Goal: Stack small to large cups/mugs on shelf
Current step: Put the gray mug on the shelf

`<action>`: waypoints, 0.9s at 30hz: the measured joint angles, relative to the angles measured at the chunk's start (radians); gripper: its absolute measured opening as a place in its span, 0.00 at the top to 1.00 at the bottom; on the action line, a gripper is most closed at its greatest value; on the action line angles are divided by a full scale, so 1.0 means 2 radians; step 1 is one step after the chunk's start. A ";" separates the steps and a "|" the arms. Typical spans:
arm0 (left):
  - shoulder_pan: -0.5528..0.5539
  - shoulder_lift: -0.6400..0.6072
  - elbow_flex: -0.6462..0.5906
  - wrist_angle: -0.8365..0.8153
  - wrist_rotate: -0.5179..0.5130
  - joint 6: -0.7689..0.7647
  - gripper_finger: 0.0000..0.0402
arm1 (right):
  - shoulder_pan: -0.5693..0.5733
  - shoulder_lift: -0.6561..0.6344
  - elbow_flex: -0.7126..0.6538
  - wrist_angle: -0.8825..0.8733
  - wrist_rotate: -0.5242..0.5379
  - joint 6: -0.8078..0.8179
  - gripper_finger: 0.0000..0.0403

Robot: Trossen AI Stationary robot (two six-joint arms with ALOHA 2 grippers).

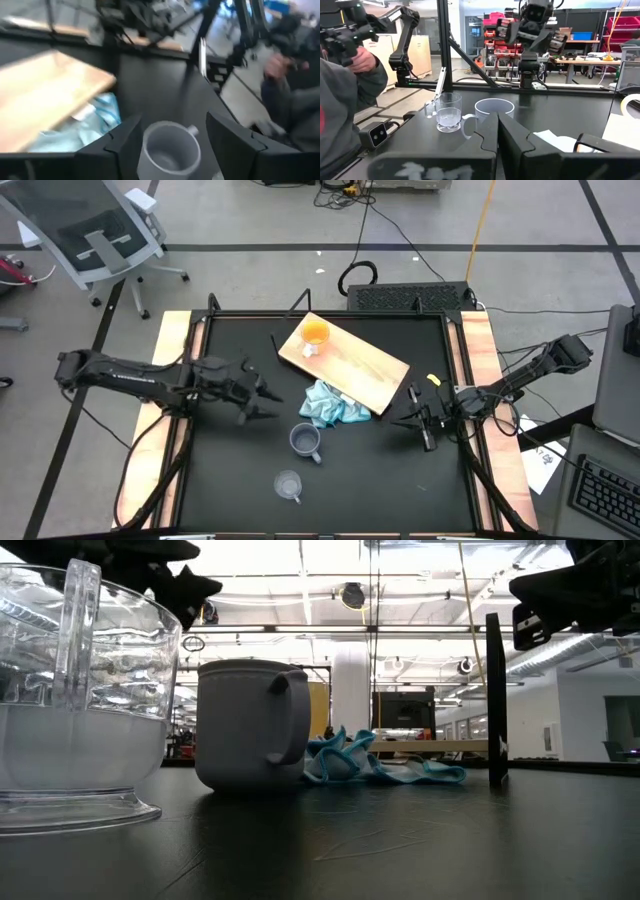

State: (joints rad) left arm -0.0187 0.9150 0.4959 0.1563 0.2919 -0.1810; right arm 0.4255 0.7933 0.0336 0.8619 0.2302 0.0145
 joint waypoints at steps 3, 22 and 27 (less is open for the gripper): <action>-0.021 0.028 0.008 -0.011 -0.007 0.025 0.45 | 0.000 0.000 0.000 0.000 0.000 0.000 1.00; -0.064 0.188 0.221 -0.299 -0.104 -0.067 0.44 | 0.000 0.000 0.000 -0.004 0.000 0.010 1.00; -0.065 0.237 0.255 -0.321 -0.106 -0.120 0.44 | 0.000 0.000 0.000 -0.005 0.000 0.011 1.00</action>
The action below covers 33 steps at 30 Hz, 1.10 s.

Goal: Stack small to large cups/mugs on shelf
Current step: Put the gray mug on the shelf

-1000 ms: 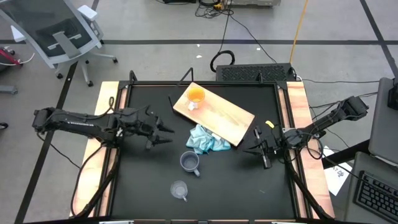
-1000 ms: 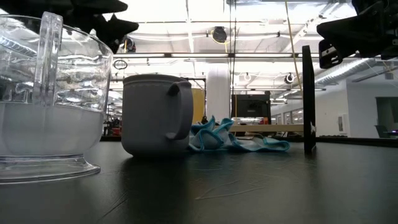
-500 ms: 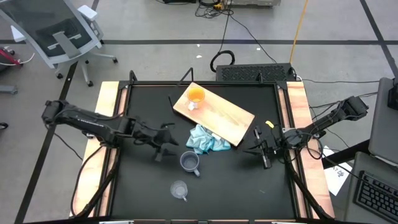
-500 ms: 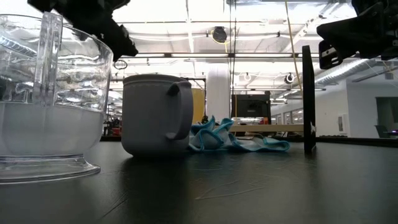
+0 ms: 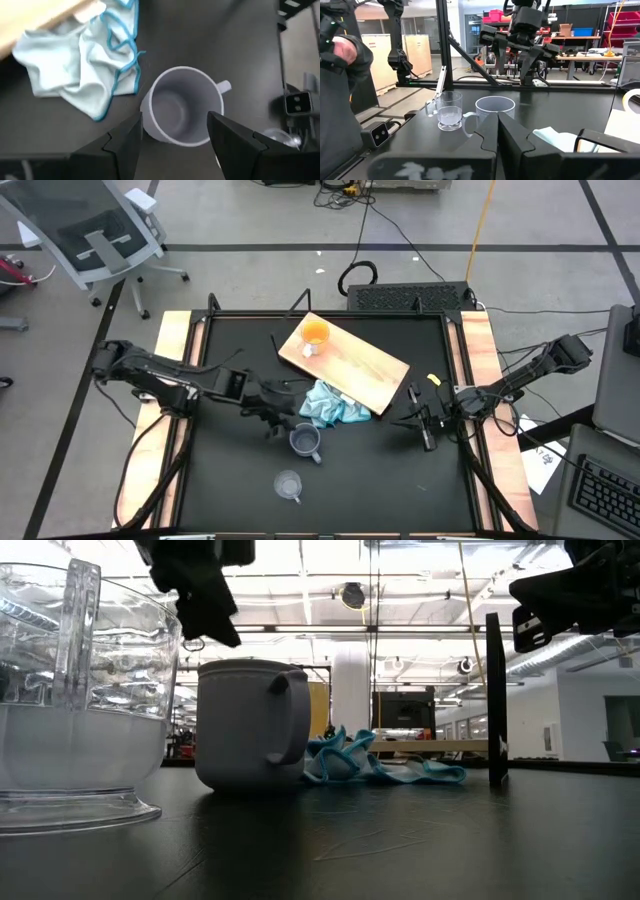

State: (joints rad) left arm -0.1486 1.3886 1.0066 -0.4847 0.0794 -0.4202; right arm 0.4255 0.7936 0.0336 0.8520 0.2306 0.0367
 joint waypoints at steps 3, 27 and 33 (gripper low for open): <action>0.002 0.032 0.023 -0.034 -0.001 -0.028 0.44 | 0.000 0.000 0.000 -0.001 0.000 0.001 1.00; 0.000 0.158 0.122 -0.111 0.026 -0.039 0.44 | 0.000 0.001 0.000 -0.016 0.001 0.002 1.00; 0.000 0.158 0.122 -0.111 0.026 -0.030 0.44 | 0.000 0.001 0.000 -0.016 0.002 0.000 1.00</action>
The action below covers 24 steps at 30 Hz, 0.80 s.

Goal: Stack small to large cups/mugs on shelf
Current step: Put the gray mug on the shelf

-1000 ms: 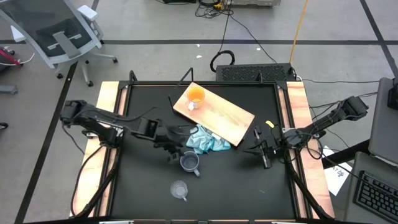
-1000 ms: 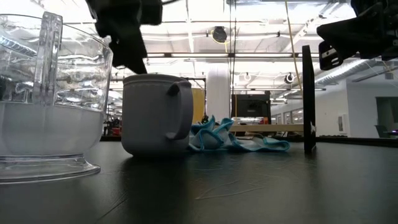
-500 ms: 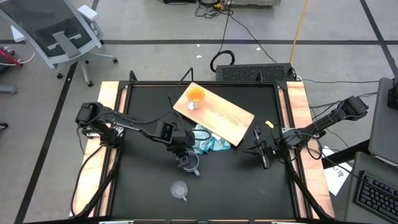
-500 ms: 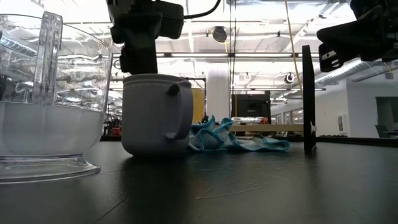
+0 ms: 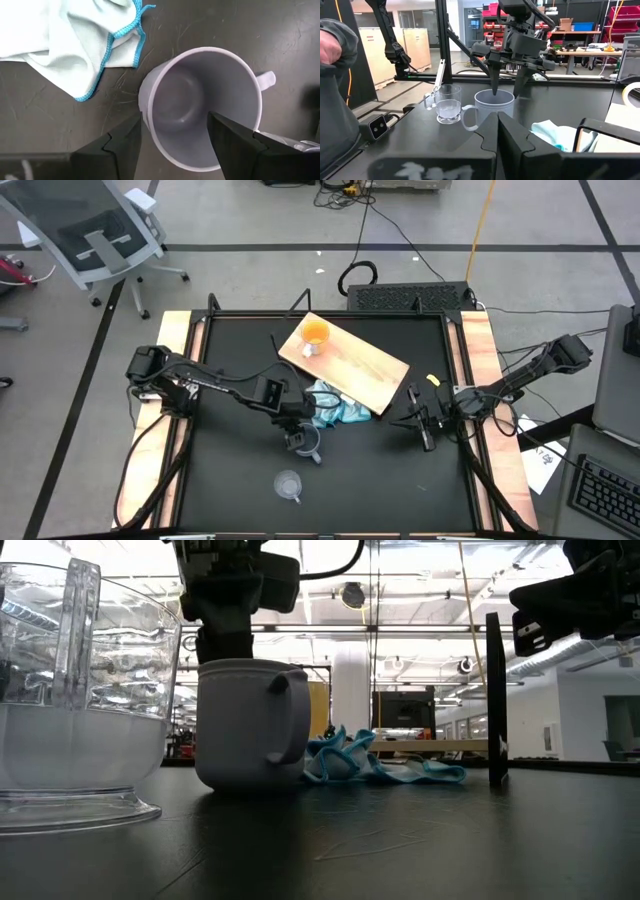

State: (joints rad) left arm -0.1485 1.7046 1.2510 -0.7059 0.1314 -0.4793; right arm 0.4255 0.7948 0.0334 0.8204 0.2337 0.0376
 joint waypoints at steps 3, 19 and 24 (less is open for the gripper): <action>0.001 0.000 0.000 0.002 0.000 0.003 0.44 | 0.000 0.000 0.000 0.000 0.000 0.000 1.00; 0.005 0.000 0.000 0.003 -0.014 0.023 0.44 | 0.000 0.000 0.000 0.001 0.000 0.001 1.00; 0.005 0.003 0.000 0.005 -0.014 0.029 0.44 | 0.000 0.000 0.000 0.001 0.000 0.000 1.00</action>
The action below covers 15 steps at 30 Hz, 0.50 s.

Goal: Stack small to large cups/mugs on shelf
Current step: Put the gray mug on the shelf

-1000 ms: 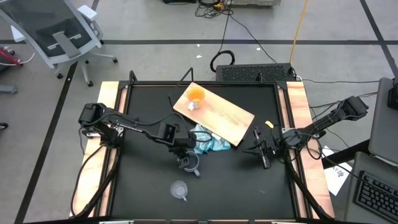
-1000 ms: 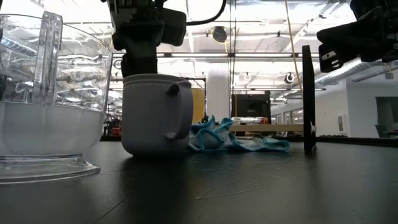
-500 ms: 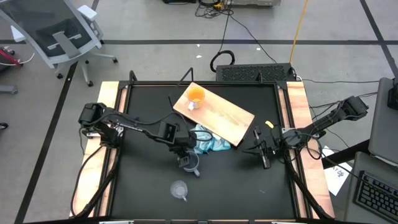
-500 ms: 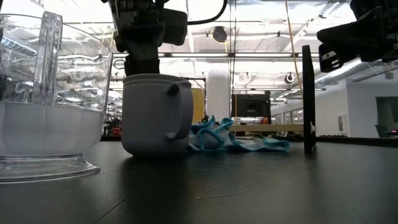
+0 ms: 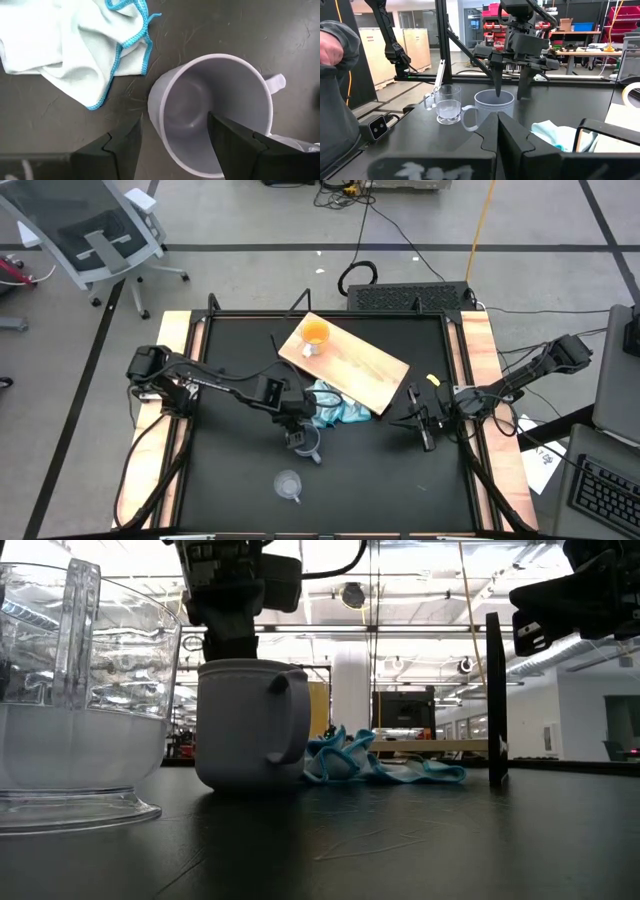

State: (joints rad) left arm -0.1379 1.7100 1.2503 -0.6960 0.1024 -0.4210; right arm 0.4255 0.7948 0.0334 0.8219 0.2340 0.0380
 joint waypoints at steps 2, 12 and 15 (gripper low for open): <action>0.000 0.003 0.000 -0.002 0.000 0.005 0.44 | 0.000 0.000 0.000 0.000 0.000 0.000 1.00; -0.001 0.010 -0.001 0.005 0.000 0.014 0.44 | 0.000 0.000 0.000 -0.001 0.000 -0.001 1.00; -0.001 0.010 -0.001 0.005 0.000 0.017 0.45 | 0.000 0.000 0.000 -0.002 0.000 -0.001 1.00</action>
State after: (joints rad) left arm -0.1390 1.7298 1.2491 -0.6865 0.1024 -0.3868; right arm 0.4252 0.7949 0.0337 0.8188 0.2344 0.0368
